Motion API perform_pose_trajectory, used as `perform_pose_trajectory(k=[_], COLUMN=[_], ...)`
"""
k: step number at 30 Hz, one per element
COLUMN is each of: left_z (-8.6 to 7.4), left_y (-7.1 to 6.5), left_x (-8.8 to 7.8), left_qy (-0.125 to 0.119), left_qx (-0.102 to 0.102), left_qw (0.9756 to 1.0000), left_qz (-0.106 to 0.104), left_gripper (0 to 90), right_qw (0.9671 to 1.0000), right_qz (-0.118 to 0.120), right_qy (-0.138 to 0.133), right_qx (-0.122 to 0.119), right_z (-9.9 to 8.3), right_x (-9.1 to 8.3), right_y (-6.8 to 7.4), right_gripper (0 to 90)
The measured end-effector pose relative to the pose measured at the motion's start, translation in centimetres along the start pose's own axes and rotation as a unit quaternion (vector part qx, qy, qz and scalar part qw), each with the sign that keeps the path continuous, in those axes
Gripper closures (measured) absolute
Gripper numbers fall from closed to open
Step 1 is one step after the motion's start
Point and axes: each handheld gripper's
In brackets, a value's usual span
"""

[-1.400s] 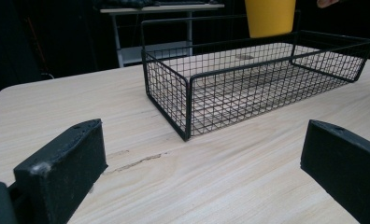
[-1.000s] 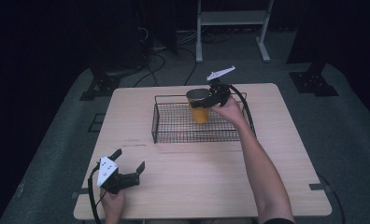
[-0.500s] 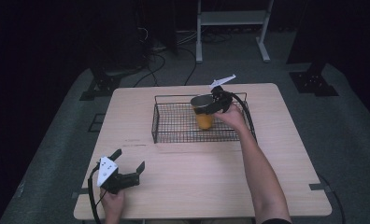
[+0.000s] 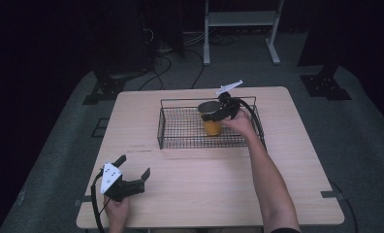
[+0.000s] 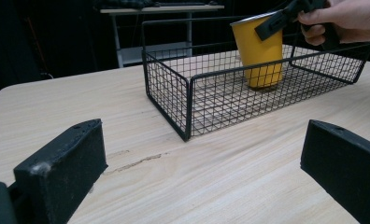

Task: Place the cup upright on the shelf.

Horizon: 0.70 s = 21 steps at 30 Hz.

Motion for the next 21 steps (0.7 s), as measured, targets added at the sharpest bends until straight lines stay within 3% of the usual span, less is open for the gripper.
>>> perform_pose_trajectory(k=[21], left_z=[0.01], left_y=[-0.04], left_x=[-0.01], left_qy=[0.0], left_qx=[0.0], left_qw=[1.0], left_qz=[0.002], left_gripper=[0.0], right_qw=[0.999], right_qz=[-0.015], right_qy=[0.015], right_qx=[-0.04], right_z=[-0.7], right_x=[-0.71], right_y=[0.78], right_gripper=[11.6])
Point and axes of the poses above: each handheld gripper's, and its own axes: x roughly forward along the jaws, z roughly out of its top, y roughly to its left, and after that the axes turned 9 degrees about x, right-handed
